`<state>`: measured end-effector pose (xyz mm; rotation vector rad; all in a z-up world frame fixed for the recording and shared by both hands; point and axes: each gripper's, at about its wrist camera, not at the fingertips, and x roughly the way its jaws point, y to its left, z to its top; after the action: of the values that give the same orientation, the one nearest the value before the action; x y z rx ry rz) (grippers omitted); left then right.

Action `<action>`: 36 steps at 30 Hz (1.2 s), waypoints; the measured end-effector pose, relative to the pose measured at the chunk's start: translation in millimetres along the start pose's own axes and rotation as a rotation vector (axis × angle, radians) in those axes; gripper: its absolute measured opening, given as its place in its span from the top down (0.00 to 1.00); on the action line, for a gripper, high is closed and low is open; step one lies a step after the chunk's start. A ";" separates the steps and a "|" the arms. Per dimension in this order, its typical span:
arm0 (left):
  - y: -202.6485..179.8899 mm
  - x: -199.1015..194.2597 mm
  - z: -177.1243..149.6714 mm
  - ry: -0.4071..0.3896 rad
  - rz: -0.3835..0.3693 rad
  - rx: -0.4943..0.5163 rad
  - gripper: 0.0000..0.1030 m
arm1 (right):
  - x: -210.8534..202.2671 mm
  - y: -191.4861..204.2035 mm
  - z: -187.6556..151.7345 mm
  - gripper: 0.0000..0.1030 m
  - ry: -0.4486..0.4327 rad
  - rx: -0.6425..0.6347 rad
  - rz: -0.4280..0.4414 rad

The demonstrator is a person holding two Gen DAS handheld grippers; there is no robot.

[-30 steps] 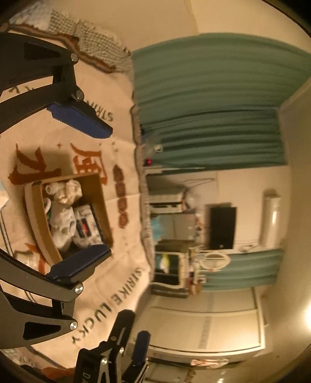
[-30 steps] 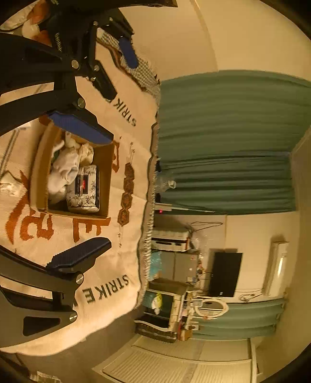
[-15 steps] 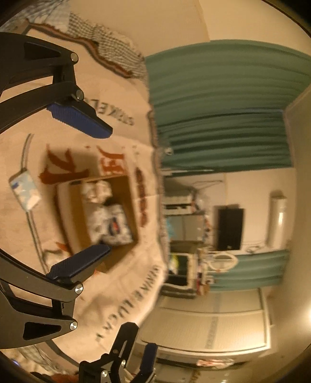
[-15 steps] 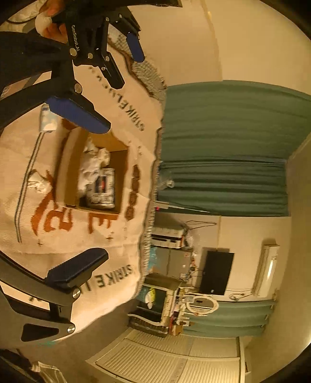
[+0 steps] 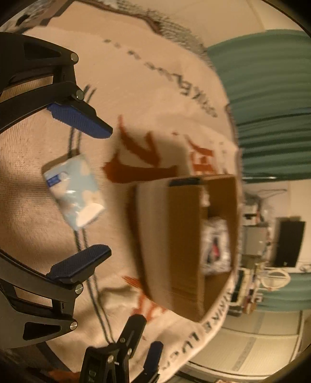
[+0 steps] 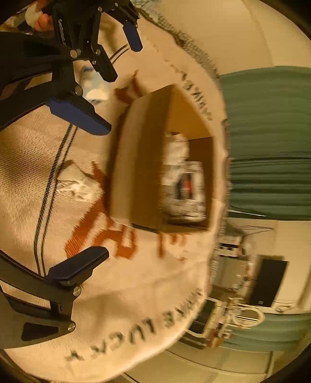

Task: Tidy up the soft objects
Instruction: 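Grasp the blue cotton-pad pack with the left tool while the right tool grasps the white mask, then lower the cotton-pad pack and white mask into the box and open both tools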

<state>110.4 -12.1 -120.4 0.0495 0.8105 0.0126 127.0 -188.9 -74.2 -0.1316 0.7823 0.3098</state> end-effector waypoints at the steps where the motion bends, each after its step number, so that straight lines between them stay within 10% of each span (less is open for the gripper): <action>1: 0.0 4.7 -4.3 0.012 -0.002 0.003 0.11 | 8.5 0.5 -4.2 0.11 0.015 0.003 0.007; 11: 5.5 39.4 -25.2 0.144 -0.094 -0.048 0.11 | 63.0 -0.4 -19.7 0.21 0.129 0.044 0.032; 21: -10.8 46.8 -27.0 0.144 -0.076 0.002 0.16 | 62.5 0.9 -28.1 0.63 0.130 0.032 0.004; 36: -22.0 -12.1 -35.1 0.071 -0.058 0.021 0.21 | -4.5 24.7 -44.8 0.69 0.032 0.018 0.069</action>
<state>76.4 -33.1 -136.9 0.0459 0.8825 -0.0494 86.0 -176.9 -102.6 -0.0929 0.8221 0.3662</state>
